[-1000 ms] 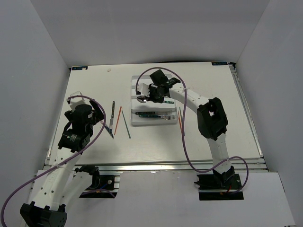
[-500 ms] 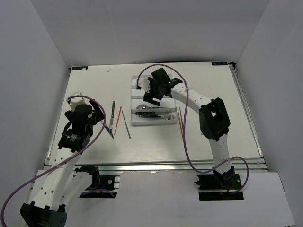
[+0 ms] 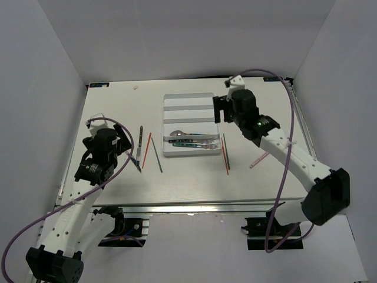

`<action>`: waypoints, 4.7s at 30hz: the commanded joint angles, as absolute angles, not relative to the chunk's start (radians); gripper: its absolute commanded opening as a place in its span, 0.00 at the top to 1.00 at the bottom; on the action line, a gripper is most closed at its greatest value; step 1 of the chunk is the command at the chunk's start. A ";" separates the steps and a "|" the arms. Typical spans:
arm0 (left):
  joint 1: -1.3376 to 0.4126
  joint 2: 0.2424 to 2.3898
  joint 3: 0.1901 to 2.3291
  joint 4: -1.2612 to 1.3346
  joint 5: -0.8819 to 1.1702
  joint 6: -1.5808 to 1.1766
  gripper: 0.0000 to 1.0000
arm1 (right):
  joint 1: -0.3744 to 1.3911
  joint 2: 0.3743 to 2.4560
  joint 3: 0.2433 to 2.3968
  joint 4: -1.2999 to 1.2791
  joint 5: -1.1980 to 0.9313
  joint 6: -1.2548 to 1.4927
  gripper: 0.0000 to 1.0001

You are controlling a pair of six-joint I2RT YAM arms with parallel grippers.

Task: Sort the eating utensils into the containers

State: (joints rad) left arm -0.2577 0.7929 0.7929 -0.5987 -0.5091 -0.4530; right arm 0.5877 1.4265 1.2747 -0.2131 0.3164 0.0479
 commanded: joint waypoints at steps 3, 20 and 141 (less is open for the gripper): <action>-0.262 0.856 0.821 -0.624 -0.537 -0.463 0.02 | 0.464 1.263 1.069 -0.320 0.356 0.339 0.11; -0.262 0.844 0.799 -0.600 -0.511 -0.457 0.02 | -0.132 1.339 0.873 -0.439 0.184 0.604 0.19; -0.268 0.920 0.796 -0.589 -0.456 -0.442 0.02 | 0.456 1.810 1.025 -0.324 0.201 0.318 0.69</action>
State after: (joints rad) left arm -0.2642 0.9241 0.7933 -0.5983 -0.4549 -0.4454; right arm 0.4702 1.7866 1.0698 -0.3218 0.2111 0.2966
